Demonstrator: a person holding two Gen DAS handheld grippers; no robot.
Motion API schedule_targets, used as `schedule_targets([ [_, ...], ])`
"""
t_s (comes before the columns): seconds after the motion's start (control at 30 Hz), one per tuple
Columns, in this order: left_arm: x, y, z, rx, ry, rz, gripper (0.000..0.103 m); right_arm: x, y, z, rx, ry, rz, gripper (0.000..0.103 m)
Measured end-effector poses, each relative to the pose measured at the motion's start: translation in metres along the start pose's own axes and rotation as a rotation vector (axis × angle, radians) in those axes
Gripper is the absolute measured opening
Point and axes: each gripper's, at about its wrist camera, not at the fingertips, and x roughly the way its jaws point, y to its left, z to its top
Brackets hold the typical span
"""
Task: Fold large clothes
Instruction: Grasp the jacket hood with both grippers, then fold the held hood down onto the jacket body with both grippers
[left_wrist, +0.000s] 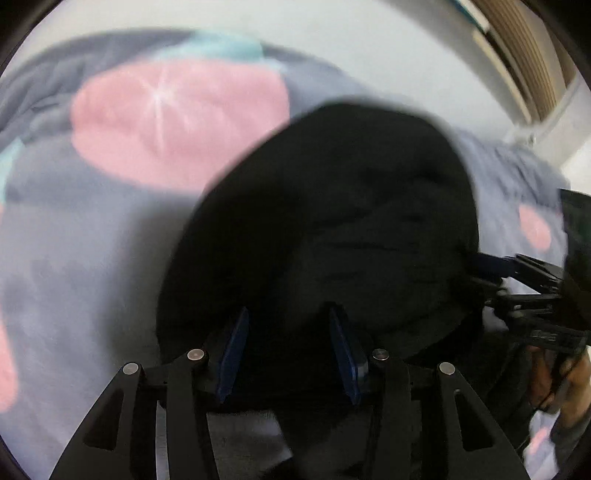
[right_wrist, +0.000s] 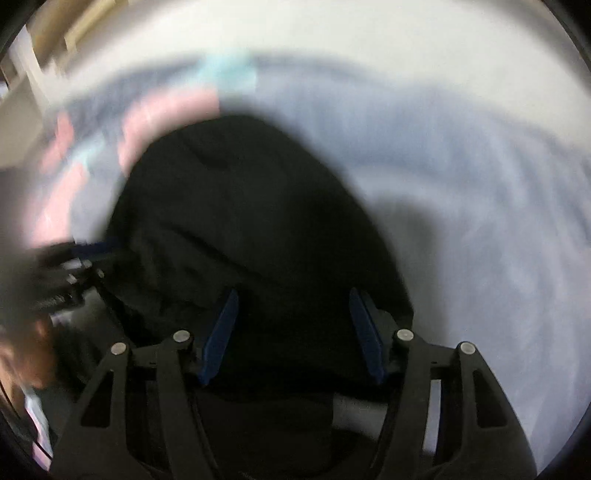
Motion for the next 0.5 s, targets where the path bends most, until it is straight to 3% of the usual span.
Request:
schedule_targets([
  [0.13,0.005,-0.004,0.006,0.039,0.008,0.042,0.047,0.008,-0.009,-0.009,0.046,-0.025,0.03,0.061],
  [0.23,-0.013,-0.012,0.005,0.053,-0.03,0.058,0.047,-0.014,-0.008,-0.008,0.043,-0.05,0.043,0.06],
  [0.37,-0.05,-0.014,-0.008,0.053,-0.118,0.006,0.048,-0.058,-0.014,-0.019,0.06,-0.154,0.086,0.061],
  [0.5,-0.061,0.0,-0.013,-0.004,-0.148,-0.014,0.048,-0.072,-0.03,-0.021,0.104,-0.202,0.1,0.061],
])
